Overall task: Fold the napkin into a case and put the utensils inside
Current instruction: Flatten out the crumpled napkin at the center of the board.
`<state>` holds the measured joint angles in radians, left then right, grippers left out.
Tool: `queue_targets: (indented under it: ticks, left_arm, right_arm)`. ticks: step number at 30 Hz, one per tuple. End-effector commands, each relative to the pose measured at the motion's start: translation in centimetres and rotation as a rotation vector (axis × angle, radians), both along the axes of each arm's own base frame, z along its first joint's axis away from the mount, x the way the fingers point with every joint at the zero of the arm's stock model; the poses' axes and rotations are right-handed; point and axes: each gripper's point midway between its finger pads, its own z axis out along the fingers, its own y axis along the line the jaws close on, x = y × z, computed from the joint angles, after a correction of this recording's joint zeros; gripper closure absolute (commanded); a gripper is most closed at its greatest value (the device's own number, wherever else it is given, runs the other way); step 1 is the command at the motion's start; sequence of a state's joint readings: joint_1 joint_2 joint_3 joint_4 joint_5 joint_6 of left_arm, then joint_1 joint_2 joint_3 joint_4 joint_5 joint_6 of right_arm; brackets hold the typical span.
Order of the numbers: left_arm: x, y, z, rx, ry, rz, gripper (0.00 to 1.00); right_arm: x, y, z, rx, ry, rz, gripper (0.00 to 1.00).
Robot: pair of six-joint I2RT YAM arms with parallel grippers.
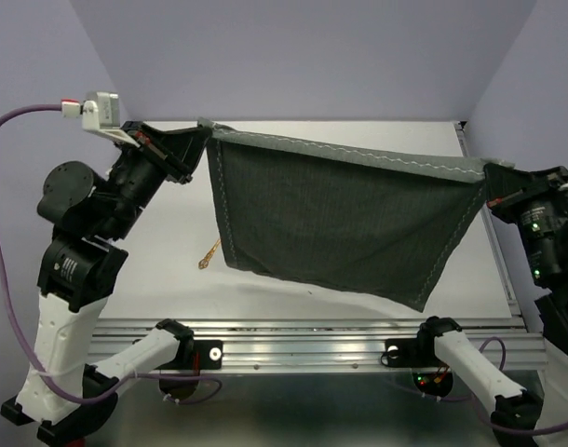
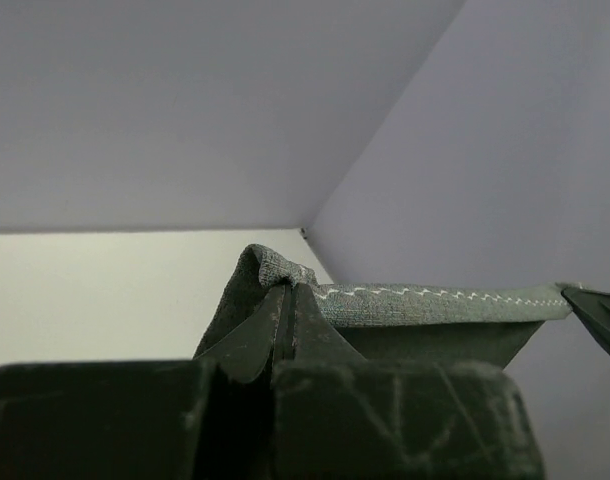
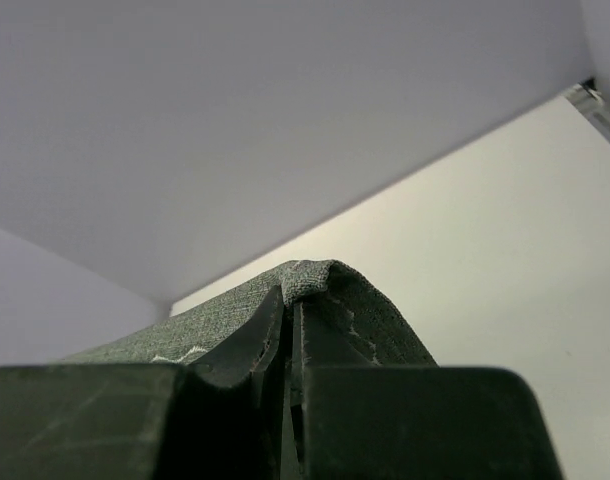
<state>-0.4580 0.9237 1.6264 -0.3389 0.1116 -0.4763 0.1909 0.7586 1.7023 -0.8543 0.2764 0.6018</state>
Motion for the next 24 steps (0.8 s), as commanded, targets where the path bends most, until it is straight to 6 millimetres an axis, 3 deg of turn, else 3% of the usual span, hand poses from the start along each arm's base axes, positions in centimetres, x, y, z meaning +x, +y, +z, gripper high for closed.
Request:
queue_targets:
  ticks: [1,6,10,11,13,14,15,16,18,20,21,23,24]
  left_arm:
    - [5.4,0.0,-3.2,0.055,0.069,0.116,1.0]
    - [11.2,-2.9,-9.1,0.167,0.21,0.108,1.0]
    - [15.5,-4.3,-12.9,0.229,0.273,0.118,1.0]
    - [17.3,-4.9,-14.9,0.255,0.313,0.117,1.0]
    - [18.9,-5.4,-16.1,0.261,0.333,0.088,1.0]
    - [20.6,-6.1,-18.3,0.279,0.378,0.067,1.0]
    - [21.3,-6.3,-18.1,0.28,0.38,0.055,1.0]
    - [22.2,-6.2,-18.7,0.286,0.396,0.052,1.0]
    - [24.4,-6.6,-20.3,0.303,0.426,0.046,1.0]
    - [25.7,-6.9,-21.3,0.307,0.445,0.031,1.0]
    - [27.2,-7.1,-22.6,0.315,0.468,0.024,1.0]
    - [28.6,-7.2,-23.7,0.313,0.487,0.016,1.0]
    - [29.8,-7.6,-25.8,0.323,0.52,0.009,1.0]
  right_arm:
    - [2.6,-3.7,-2.8,-0.045,0.085,-0.234,0.99]
    - [6.9,-4.5,-6.4,-0.125,0.199,-0.32,0.99]
    - [12.4,-4.6,-9.9,-0.219,0.311,-0.374,0.99]
    - [13.6,-4.6,-10.2,-0.235,0.31,-0.383,0.99]
    - [16.9,-4.3,-12.7,-0.273,0.361,-0.392,0.99]
    - [17.9,-4.5,-13.5,-0.299,0.386,-0.399,0.99]
    - [18.9,-4.4,-14.3,-0.315,0.406,-0.398,0.99]
    - [20.8,-4.5,-15.5,-0.333,0.432,-0.401,0.99]
    - [22.8,-4.9,-16.8,-0.338,0.455,-0.402,0.99]
    - [25.1,-4.9,-17.0,-0.325,0.44,-0.379,0.99]
    - [26.8,-5.7,-19.0,-0.329,0.483,-0.382,0.99]
    - [29.2,-5.9,-19.4,-0.3,0.465,-0.351,0.99]
    - [30.3,-6.1,-19.9,-0.292,0.468,-0.343,0.99]
